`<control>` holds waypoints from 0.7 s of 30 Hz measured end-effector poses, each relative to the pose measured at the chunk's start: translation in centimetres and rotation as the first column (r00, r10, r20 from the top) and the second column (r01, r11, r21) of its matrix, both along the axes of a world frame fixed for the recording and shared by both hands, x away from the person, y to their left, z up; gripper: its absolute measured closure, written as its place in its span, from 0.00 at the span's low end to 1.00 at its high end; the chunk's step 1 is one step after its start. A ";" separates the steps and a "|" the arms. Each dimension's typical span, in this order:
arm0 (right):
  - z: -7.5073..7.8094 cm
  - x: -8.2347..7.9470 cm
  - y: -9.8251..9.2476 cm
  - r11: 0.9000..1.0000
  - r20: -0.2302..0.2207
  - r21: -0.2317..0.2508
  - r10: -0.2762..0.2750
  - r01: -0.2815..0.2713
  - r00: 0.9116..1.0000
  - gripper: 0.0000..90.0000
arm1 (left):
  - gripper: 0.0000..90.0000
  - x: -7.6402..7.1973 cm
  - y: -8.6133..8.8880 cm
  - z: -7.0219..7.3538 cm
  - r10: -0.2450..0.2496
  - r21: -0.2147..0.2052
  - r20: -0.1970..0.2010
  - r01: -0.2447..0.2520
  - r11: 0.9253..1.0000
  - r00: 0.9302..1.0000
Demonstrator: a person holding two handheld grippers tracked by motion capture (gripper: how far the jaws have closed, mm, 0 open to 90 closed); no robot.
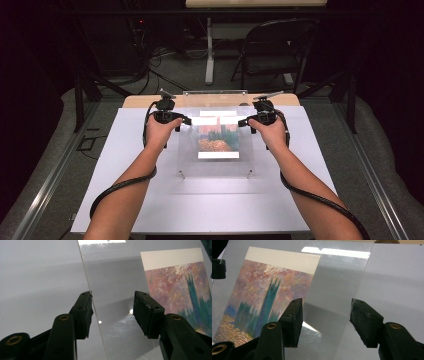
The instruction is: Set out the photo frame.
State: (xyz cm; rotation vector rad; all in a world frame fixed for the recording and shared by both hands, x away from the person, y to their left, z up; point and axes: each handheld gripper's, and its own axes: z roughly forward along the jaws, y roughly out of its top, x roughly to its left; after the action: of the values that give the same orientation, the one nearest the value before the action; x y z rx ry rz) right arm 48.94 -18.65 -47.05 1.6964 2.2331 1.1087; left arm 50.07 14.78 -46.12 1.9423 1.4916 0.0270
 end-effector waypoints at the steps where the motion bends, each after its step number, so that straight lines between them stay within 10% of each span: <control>1: 0.2 -0.2 0.0 1.000 0.006 -0.002 0.003 -0.003 1.000 0.50 | 0.57 -0.2 0.0 0.2 -0.001 -0.001 0.005 0.001 1.000 1.000; 21: 4.9 -6.2 -0.7 0.996 0.145 -0.059 0.071 -0.063 0.987 0.67 | 0.77 -6.1 1.5 5.0 -0.081 0.014 0.124 0.080 0.997 0.989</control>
State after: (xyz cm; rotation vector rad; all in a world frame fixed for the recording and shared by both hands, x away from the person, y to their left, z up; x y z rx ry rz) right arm 42.72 -19.38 -42.17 1.4775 2.2222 1.1377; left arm 43.97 16.33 -41.09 1.9693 1.3330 0.1170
